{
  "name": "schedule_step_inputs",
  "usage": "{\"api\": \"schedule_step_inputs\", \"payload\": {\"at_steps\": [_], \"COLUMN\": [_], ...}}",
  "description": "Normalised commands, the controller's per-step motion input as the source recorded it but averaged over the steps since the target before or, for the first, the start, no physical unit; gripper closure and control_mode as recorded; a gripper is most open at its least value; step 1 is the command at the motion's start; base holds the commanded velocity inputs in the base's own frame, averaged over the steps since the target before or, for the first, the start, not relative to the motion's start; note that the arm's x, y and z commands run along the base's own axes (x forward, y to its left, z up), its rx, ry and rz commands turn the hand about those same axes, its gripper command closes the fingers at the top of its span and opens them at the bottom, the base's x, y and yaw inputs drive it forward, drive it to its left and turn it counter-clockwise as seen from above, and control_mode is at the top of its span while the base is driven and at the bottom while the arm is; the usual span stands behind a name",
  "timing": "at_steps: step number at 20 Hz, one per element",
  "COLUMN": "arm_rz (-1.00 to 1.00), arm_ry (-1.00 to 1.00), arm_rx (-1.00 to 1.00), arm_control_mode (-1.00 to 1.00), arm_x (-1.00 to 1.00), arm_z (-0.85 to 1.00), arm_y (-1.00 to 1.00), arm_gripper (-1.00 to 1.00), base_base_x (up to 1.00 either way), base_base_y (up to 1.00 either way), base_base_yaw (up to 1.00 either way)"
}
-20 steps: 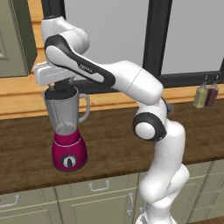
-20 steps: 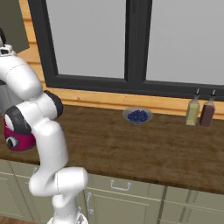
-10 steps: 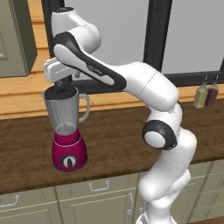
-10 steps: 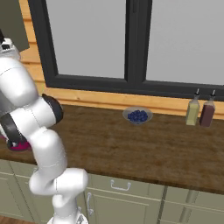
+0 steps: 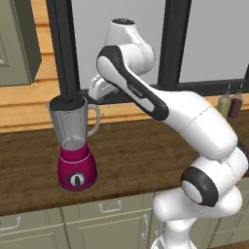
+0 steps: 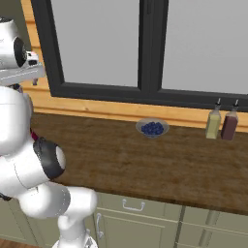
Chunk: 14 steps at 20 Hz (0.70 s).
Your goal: Close the lid blender by securely placing the lid on top.
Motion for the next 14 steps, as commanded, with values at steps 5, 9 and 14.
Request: {"api": "schedule_step_inputs", "payload": {"at_steps": [5, 9, 14], "arm_rz": [0.03, 0.01, 0.0], "arm_ry": [0.0, 0.0, 0.0], "arm_rx": [0.01, -0.02, -0.01], "arm_control_mode": [-1.0, -1.0, -1.0], "arm_x": [-0.11, -0.01, 0.0], "arm_z": [-0.68, -0.22, -0.01], "arm_y": [-0.99, -0.52, -0.01], "arm_gripper": [-1.0, -1.0, -1.0], "base_base_x": [0.0, 0.0, 0.0], "base_base_y": [0.0, 0.0, 0.0], "base_base_yaw": [0.0, 0.0, 0.0]}}
